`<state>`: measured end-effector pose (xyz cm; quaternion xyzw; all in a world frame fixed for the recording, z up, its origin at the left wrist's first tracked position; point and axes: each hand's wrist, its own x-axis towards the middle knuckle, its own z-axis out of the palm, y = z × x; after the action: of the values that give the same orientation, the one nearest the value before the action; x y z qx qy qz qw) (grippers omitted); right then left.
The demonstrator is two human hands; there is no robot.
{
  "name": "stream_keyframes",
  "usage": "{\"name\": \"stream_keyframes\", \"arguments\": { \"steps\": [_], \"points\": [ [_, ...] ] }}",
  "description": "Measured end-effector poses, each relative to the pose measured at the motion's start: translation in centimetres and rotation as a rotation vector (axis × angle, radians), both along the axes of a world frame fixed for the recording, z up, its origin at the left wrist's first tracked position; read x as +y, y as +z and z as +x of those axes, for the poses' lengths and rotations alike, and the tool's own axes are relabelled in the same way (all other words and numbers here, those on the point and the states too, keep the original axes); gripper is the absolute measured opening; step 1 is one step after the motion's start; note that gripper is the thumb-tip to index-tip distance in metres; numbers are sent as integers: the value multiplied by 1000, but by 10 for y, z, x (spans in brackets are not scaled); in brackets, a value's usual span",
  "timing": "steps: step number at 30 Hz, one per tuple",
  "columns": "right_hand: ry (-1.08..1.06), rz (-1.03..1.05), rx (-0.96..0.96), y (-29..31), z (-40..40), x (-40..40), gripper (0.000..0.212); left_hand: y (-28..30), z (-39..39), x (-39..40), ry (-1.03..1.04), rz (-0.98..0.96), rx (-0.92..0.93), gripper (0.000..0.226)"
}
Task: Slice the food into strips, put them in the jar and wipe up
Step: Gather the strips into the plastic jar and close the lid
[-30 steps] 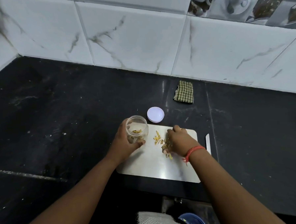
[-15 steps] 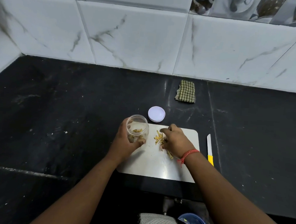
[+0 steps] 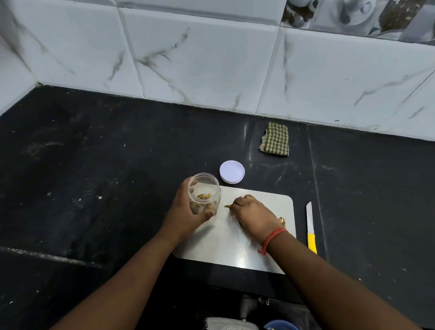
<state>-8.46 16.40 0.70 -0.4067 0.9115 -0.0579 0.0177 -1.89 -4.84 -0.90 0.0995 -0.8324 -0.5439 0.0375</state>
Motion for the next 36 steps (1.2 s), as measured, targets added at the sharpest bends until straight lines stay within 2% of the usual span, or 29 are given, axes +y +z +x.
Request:
{"name": "stream_keyframes", "arguments": {
  "steps": [4, 7, 12, 15, 18, 21, 23, 26, 28, 31, 33, 36],
  "points": [
    [-15, -47, -73, 4, -5, -3, 24, -1, 0, -1, -2, 3, -4, 99],
    [-147, -121, -212, 2, -11, 2, 14, -1, 0, -2, -5, 3, -5, 99],
    [-470, -513, -547, 17, -16, 12, 10, -3, -1, -3, -10, -3, -12, 101],
    [-593, -745, -706, 36, -24, 12, 7, -3, -1, -3, -7, -5, -19, 102],
    [-584, -929, -816, 64, -32, 3, 5, -4, -1, -3, -11, 2, -12, 101],
    [-470, -975, -804, 98, -37, -16, 8, -3, -1, -2, -4, -1, -8, 100],
    [-348, -895, -715, 115, -36, -34, 10, -2, -1, -2, 0, -5, -5, 101],
    [-161, -532, -411, 120, -35, -61, 11, 2, -1, -2, -12, -4, -14, 100],
    [-56, -279, -299, 114, -34, -75, 14, 1, -2, -2, -16, 7, -23, 101],
    [47, 34, -183, 111, -31, -90, 35, 0, -2, -3, -15, -7, -39, 103],
    [105, 159, -134, 113, -29, -96, 43, -1, -2, -3, -11, -13, -42, 105],
    [181, 277, -49, 114, -25, -102, 41, 0, -2, -2, -10, -31, -35, 106]
  ]
}}
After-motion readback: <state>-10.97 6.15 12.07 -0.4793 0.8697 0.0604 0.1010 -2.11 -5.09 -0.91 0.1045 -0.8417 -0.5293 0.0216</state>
